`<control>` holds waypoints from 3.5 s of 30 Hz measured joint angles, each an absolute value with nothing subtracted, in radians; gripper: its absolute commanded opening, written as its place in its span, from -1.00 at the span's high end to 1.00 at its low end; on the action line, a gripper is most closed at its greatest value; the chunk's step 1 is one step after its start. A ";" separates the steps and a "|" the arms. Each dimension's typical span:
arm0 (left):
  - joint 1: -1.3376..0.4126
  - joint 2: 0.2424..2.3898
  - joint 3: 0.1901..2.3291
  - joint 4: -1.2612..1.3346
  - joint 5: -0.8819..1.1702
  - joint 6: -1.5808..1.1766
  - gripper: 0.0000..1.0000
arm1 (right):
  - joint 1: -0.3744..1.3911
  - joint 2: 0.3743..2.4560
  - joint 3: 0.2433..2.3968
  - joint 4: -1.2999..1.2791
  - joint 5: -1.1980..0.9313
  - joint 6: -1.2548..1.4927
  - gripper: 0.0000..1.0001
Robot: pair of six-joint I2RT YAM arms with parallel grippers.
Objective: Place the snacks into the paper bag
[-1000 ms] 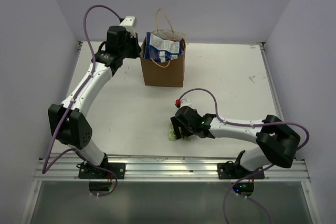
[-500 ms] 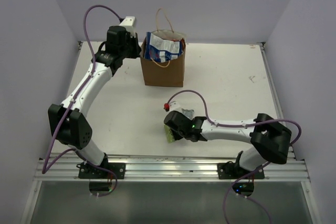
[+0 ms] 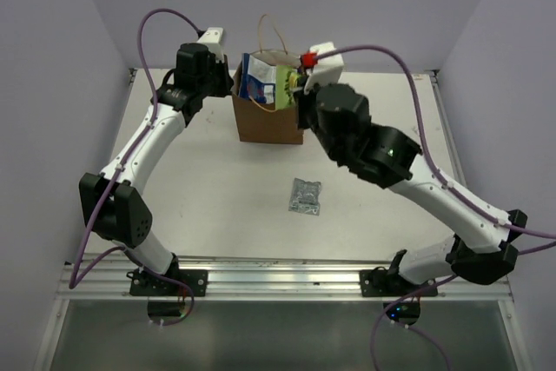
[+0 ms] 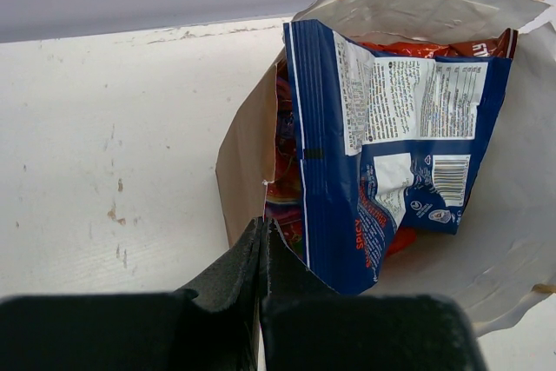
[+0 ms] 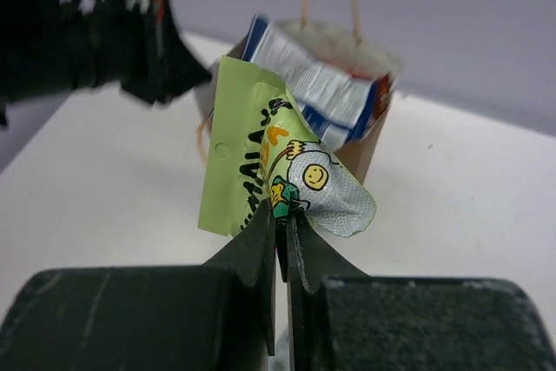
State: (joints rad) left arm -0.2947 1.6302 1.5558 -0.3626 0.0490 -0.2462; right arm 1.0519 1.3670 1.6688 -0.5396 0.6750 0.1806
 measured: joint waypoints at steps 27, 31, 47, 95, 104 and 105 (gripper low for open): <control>-0.294 1.612 1.540 -0.366 0.048 -0.243 1.00 | 0.735 2.127 2.214 -0.581 0.505 0.002 -0.64; -0.294 1.610 1.539 -0.368 0.048 -0.243 1.00 | 0.743 2.014 2.176 -0.577 0.504 0.003 -0.66; -0.294 1.601 1.524 -0.361 0.050 -0.243 1.00 | 0.844 1.476 1.126 -0.373 0.519 0.319 -0.63; -0.294 1.593 1.516 -0.361 0.049 -0.243 1.00 | 0.828 1.729 2.206 -0.436 0.638 0.094 1.00; -0.294 1.593 1.514 -0.359 0.049 -0.243 1.00 | 0.792 2.061 2.238 -0.462 0.598 0.017 0.46; -0.294 1.593 1.512 -0.356 0.049 -0.243 1.00 | 0.792 2.067 2.194 -0.466 0.590 0.019 -0.67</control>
